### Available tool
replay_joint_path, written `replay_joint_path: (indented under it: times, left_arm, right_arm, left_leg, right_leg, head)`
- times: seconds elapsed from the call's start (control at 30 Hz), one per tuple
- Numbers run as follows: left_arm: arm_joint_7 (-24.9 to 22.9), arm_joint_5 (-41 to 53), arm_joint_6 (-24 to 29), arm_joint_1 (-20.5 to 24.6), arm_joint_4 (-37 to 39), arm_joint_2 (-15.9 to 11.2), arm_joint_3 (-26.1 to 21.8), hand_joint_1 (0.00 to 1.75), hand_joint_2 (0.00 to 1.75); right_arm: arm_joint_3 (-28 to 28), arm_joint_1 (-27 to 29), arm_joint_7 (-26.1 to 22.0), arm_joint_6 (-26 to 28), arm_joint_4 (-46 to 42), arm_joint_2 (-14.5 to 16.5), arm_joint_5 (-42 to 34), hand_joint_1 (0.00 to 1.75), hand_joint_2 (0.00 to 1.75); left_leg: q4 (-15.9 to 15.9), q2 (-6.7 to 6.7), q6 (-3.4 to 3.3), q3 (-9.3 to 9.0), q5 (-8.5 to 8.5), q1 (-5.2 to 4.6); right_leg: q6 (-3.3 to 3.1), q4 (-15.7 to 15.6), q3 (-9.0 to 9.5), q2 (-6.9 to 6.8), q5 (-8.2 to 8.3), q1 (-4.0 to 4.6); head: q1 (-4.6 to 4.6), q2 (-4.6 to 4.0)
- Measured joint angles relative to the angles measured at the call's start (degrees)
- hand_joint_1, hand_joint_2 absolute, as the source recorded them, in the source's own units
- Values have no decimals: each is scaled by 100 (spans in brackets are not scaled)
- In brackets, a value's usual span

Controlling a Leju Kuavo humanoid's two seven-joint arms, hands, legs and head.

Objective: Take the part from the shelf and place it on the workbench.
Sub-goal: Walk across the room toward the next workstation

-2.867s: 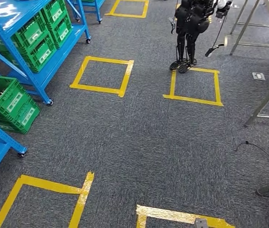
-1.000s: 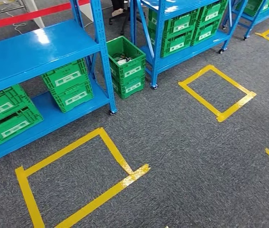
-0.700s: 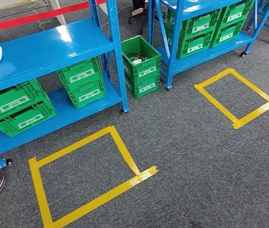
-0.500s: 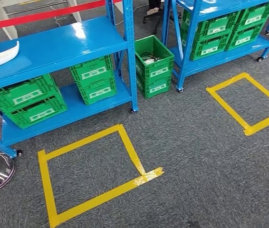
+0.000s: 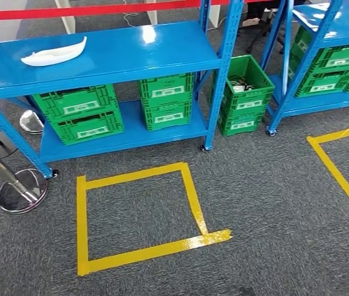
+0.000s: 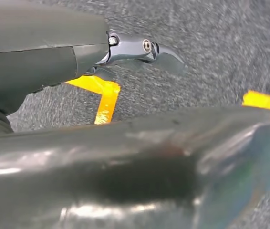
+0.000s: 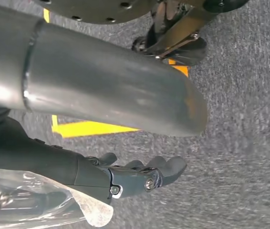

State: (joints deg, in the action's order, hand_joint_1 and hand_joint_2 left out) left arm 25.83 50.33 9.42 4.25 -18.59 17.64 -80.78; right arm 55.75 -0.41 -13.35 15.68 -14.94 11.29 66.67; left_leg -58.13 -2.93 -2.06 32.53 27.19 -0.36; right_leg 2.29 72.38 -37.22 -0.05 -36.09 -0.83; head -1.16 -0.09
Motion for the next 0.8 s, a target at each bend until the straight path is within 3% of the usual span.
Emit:
replay_joint_path:
  times: [0.03,0.1,0.17,0.23,0.3,0.37,0.43,0.47,0.5,0.53,0.57,0.63,0.73,0.8]
  left_arm:
    - [0,-3,0,-2,3,1,-1,0,0]
    - [1,-7,-1,5,10,0,-1,0,0]
    - [2,-10,-2,14,14,-3,-1,0,0]
    - [3,-22,1,4,15,-14,-1,0,0]
    - [5,-43,11,-7,22,-15,-1,0,0]
    - [7,-57,27,9,30,-9,-1,0,0]
    - [7,-66,45,25,37,-10,-1,0,0]
    - [7,-70,52,24,40,-9,-1,0,0]
    - [7,-74,56,18,44,-9,-1,0,0]
    - [7,-78,59,13,46,-9,-1,0,0]
    - [7,-81,61,9,47,-9,-1,0,0]
    - [10,-91,59,14,49,-9,-1,0,0]
    - [20,-103,51,-14,50,-8,-1,0,0]
    - [20,-110,50,-32,50,-2,-1,0,0]
  right_arm:
    - [-11,0,2,10,2,-4,11,0,0]
    - [-34,-1,10,45,10,-10,70,0,0]
    - [-60,6,28,84,22,-14,145,0,0]
    - [-80,17,39,108,29,-17,188,0,0]
    - [-108,18,42,125,35,-24,208,0,0]
    - [-145,19,41,141,44,-30,223,0,0]
    - [-161,32,42,155,50,-36,237,0,0]
    - [-161,36,43,160,51,-40,244,0,0]
    - [-162,36,43,163,51,-43,249,0,0]
    - [-163,32,39,164,52,-45,254,0,0]
    - [-164,29,30,166,53,-45,255,0,0]
    - [-164,15,-19,181,62,-45,209,0,0]
    - [-161,-45,-84,200,68,-45,110,0,0]
    - [-159,-63,-86,199,68,-45,95,0,0]
  left_leg:
    - [-10,-82,11,-9,8,4]
    - [-55,-240,57,-2,37,11]
    - [-90,-369,122,40,44,22]
    - [-92,-458,178,76,33,40]
    - [-229,-249,241,138,112,27]
    - [-737,95,306,371,364,21]
    - [-1408,214,336,710,618,45]
    - [-1586,229,336,809,632,53]
    - [-1562,242,324,811,539,55]
    - [-1336,273,298,711,356,49]
    - [-985,329,256,547,142,34]
    - [-370,450,171,237,-64,-16]
    - [-130,478,109,127,-19,-63]
    - [-37,447,71,77,-43,-34]
  right_leg:
    - [-2,-287,97,27,227,-4]
    - [-13,-977,376,258,542,-35]
    - [-42,-1291,538,433,575,-46]
    - [-98,-1323,584,353,575,-33]
    - [-165,-1352,622,228,584,-45]
    - [-217,-1370,671,75,566,-46]
    - [-243,-1370,712,-106,525,-30]
    - [-246,-1370,733,-194,502,-23]
    - [-246,-1370,757,-272,479,-16]
    - [-242,-1370,790,-344,454,-8]
    - [-233,-1373,821,-397,426,-1]
    - [-190,-1378,840,-492,372,17]
    - [-117,-1413,867,-573,353,25]
    - [-65,-1367,887,-455,290,21]
  head:
    - [1,0]
    - [4,0]
    - [5,0]
    - [-1,0]
    - [29,0]
    - [74,0]
    - [86,0]
    - [85,0]
    - [87,0]
    - [87,0]
    - [87,0]
    - [81,0]
    - [78,0]
    - [69,0]
